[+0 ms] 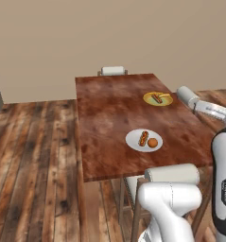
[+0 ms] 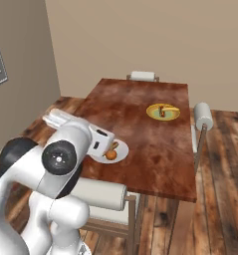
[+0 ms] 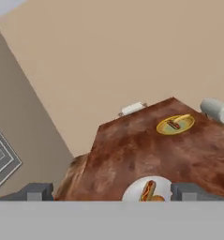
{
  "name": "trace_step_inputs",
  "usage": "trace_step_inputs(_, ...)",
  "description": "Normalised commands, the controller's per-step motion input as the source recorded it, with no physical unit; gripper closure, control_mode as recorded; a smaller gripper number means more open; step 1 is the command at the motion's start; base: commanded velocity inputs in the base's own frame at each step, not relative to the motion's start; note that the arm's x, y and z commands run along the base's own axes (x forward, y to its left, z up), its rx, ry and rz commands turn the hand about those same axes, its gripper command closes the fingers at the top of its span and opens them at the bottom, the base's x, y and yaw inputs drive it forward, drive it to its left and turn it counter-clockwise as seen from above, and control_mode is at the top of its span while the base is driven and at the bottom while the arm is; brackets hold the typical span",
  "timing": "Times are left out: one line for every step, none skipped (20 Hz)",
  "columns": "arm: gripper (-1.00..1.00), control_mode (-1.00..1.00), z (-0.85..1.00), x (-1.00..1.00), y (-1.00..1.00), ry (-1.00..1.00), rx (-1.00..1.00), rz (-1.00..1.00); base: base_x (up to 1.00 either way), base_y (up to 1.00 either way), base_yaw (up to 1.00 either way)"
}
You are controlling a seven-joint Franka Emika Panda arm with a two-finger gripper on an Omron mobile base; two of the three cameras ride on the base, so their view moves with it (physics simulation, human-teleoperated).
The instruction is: Pick up the banana and tangerine from the fridge and place one fruit on each plate on the dining counter.
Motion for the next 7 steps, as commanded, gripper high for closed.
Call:
trace_step_inputs(-1.0,-1.0,0.91,-0.41,0.0,-0.19,-0.02,0.0,0.0,0.0,0.0)
trace_step_inputs(-1.0,-1.0,0.91,-0.41,0.0,-0.17,-0.02,0.0,0.0,0.0,0.0)
trace_step_inputs(-1.0,-1.0,0.89,-0.38,0.0,-0.13,-0.03,0.0,0.0,0.0,0.0)
trace_step_inputs(-1.0,-1.0,0.88,-0.37,0.0,-0.12,-0.03,0.0,0.0,0.0,0.0)
trace_step_inputs(-1.0,-1.0,0.81,-0.38,0.0,-0.1,-0.03,0.0,0.0,0.0,0.0)
trace_step_inputs(-1.0,-1.0,0.75,-0.35,0.03,-0.07,-0.03,0.0,0.0,0.0,0.0)
trace_step_inputs(-1.0,-1.0,0.61,-0.34,0.1,-0.01,-0.04,0.0,0.0,0.0,0.0)
